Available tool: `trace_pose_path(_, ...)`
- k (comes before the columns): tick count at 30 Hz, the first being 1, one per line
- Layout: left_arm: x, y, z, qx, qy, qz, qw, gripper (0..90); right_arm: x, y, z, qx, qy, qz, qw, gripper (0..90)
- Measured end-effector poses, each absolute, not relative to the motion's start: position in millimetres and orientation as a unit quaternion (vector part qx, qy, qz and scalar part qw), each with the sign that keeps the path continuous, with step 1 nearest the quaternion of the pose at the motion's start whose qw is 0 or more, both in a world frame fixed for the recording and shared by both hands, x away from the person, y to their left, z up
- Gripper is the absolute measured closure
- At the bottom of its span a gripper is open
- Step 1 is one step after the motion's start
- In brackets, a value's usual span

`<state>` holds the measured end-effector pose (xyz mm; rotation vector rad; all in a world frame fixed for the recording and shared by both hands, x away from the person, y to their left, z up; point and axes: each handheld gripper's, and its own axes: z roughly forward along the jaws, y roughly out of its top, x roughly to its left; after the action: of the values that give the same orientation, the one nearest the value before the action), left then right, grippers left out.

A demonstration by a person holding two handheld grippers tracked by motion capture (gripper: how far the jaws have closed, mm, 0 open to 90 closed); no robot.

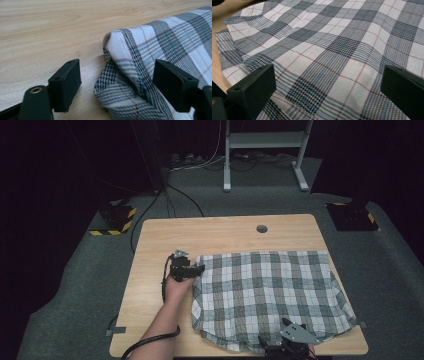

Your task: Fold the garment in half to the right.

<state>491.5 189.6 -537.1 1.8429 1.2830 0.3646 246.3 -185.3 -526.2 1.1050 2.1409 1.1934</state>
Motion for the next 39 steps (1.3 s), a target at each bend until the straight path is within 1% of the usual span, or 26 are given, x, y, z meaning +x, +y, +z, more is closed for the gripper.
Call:
trace_pose_path(4, 497, 187, -538, 0.735, 0.514, 0.142, 0.420, 29.9, 246, -178, -525, 0.397, 0.778, 0.435, 0.222, 0.0)
trace_pose_path(8, 499, 183, -538, 0.742, 0.507, 0.142, 0.415, 38.1, 245, -169, -523, 0.390, 0.780, 0.436, 0.223, 0.0)
trace_pose_path(9, 499, 181, -539, 0.745, 0.503, 0.142, 0.414, 42.1, 245, -167, -523, 0.390, 0.779, 0.437, 0.222, 0.0)
trace_pose_path(13, 496, 177, -540, 0.754, 0.490, 0.155, 0.408, 62.5, 246, -153, -522, 0.390, 0.778, 0.443, 0.216, 0.0)
trace_pose_path(16, 494, 177, -541, 0.752, 0.491, 0.154, 0.412, 70.8, 245, -142, -520, 0.384, 0.779, 0.446, 0.216, 0.3)
trace_pose_path(18, 493, 177, -541, 0.754, 0.489, 0.155, 0.411, 73.7, 245, -133, -519, 0.383, 0.779, 0.448, 0.214, 0.9)
trace_pose_path(22, 492, 177, -541, 0.754, 0.489, 0.153, 0.411, 75.4, 247, -114, -517, 0.374, 0.786, 0.449, 0.204, 4.0)
trace_pose_path(29, 493, 178, -541, 0.754, 0.489, 0.150, 0.413, 75.5, 247, -79, -519, 0.352, 0.801, 0.446, 0.189, 11.8)
trace_pose_path(35, 493, 178, -541, 0.752, 0.490, 0.149, 0.414, 75.4, 249, -56, -523, 0.343, 0.810, 0.442, 0.176, 16.3)
trace_pose_path(37, 493, 178, -541, 0.752, 0.490, 0.148, 0.414, 75.4, 249, -50, -524, 0.340, 0.812, 0.440, 0.177, 17.4)
trace_pose_path(39, 493, 178, -541, 0.752, 0.491, 0.148, 0.415, 75.3, 250, -43, -525, 0.339, 0.814, 0.438, 0.174, 17.5)
